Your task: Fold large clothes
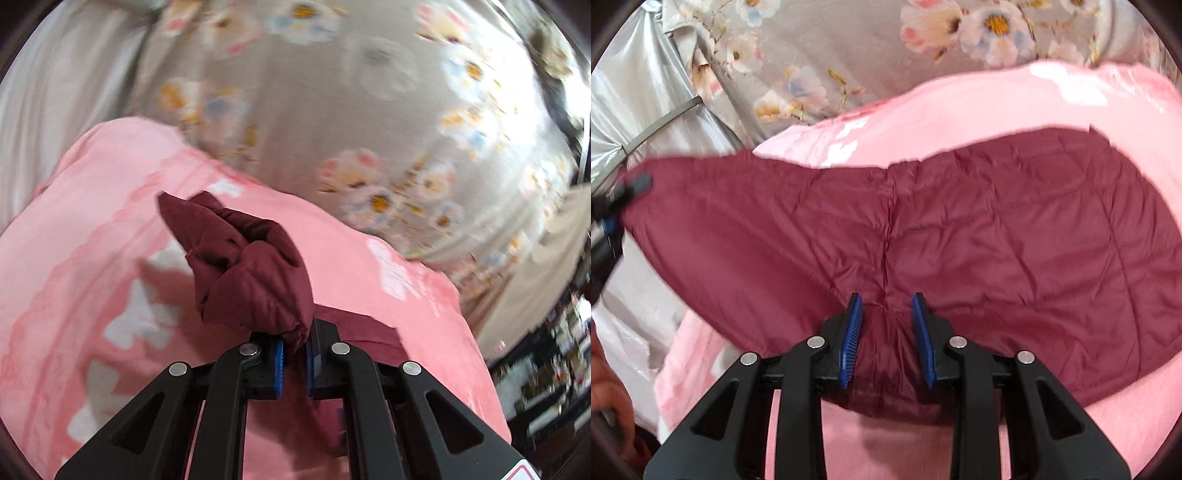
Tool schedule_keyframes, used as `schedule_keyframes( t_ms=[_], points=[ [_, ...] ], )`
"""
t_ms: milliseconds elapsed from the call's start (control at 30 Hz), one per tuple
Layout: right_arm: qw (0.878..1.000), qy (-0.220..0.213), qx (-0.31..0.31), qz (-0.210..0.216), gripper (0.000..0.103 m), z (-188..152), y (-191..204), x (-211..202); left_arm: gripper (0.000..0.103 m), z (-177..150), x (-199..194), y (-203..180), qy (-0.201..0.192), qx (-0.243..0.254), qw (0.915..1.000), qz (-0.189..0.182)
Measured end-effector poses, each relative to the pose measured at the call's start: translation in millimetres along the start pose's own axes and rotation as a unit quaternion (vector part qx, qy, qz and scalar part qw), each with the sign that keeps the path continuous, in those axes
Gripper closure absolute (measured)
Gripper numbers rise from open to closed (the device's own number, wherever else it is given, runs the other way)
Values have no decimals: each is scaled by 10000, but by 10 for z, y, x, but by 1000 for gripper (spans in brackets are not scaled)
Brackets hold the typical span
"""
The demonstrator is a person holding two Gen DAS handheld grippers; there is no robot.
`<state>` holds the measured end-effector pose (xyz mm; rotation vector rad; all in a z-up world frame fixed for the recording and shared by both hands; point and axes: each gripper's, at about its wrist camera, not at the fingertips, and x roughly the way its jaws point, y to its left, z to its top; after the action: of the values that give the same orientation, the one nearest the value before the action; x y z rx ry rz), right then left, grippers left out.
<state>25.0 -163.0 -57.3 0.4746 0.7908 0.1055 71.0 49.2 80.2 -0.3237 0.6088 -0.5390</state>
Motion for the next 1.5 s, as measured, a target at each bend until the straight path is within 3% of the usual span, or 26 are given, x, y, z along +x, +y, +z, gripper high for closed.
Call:
schedule_keyframes(
  t_ms=[100,167,267,400,533,633,700,767,867,933,967,1067,1133,1300,1433,1500],
  points=[
    [9999,124,-93,-54,75,-72,-9,27,97,-92,133,-446,154,479,9987,-109],
    [9997,106,118,166,76,-72,-107,-92,97,-205,212,-807,175,946,9953,-111],
    [9995,-158,245,107,76,-72,-310,-430,97,-344,365,-1178,327,1345,9901,-241],
    [9960,-576,395,-559,75,-133,-732,-996,97,-583,768,-1486,875,1413,9849,-473],
    [9891,-653,621,-1161,75,-247,-1091,-1376,95,-928,1159,-1694,1506,1485,9768,-349],
    [9827,-641,734,-1575,75,-308,-1261,-1582,88,-1220,1436,-1714,2190,1267,9673,-159],
    [9793,-662,713,-1775,75,-327,-1314,-1706,86,-1319,1466,-1667,2442,1006,9643,-174],
    [9772,-707,714,-1871,71,-303,-1303,-1757,80,-1337,1357,-1599,2469,791,9653,-305],
    [9792,-901,695,-1679,52,-196,-1291,-1843,57,-1209,1096,-1451,2271,377,9713,-597],
    [9799,-1007,590,-1616,51,-113,-1281,-1845,41,-1068,906,-1287,1968,23,9781,-682],
    [9806,-1040,528,-1575,51,-85,-1250,-1841,39,-1006,817,-1208,1819,-67,9811,-652],
    [9822,-1160,360,-1429,50,64,-1136,-1771,36,-900,782,-1039,1526,24,9883,41],
    [9838,-1179,247,-1327,50,204,-1063,-1684,36,-914,898,-884,1610,-1,9852,586],
    [9846,-1229,32,-1240,44,528,-876,-1511,36,-1032,1167,-619,1968,-227,9747,1033],
    [9894,-945,116,-1100,45,678,-907,-1269,36,-1054,1239,-624,1985,-145,9738,1104],
    [9933,-659,188,-931,75,697,-975,-1116,36,-1051,1249,-654,1985,-83,9736,1121]
  ],
)
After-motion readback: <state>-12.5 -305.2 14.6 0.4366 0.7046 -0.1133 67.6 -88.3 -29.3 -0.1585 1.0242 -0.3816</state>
